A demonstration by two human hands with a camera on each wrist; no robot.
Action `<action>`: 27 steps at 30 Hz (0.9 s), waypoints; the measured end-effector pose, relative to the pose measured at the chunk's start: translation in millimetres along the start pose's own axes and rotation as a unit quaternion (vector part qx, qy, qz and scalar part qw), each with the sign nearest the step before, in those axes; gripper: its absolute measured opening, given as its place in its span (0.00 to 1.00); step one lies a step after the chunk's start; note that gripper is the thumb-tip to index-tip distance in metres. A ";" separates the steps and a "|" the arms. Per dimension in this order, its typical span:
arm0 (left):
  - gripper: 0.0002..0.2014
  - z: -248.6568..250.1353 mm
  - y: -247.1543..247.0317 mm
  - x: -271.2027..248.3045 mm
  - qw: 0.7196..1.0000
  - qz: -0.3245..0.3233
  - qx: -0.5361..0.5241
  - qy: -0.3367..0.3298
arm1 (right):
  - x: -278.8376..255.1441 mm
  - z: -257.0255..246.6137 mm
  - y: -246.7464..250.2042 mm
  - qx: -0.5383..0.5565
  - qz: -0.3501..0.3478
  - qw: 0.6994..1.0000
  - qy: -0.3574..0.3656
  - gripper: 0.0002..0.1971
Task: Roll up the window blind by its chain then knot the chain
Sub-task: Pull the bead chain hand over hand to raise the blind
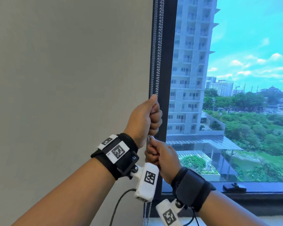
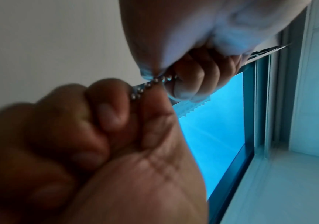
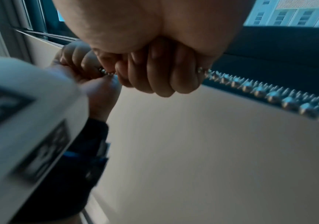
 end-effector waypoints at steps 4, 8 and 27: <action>0.20 -17.7 -10.3 -5.6 0.999 0.047 -0.002 -0.007 | 11.8 -17.3 20.2 -0.127 -0.038 0.991 -0.004 0.16; 0.21 -29.4 -12.8 -5.8 0.997 0.072 -0.001 -0.008 | 35.7 -71.1 20.0 -0.068 -0.027 0.996 0.055 0.14; 0.20 -58.1 48.2 3.3 0.991 0.042 0.087 0.091 | 51.2 -96.0 -24.5 0.065 0.038 0.989 0.130 0.28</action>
Point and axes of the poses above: each hand's wrist, its own x-axis towards the middle knuckle, its own y-axis out of the back of the hand, z = x × y, the point moved 2 cm from there along x, towards the middle knuckle, and after that the axes turned 7 degrees about x, right-handed, at the moved point
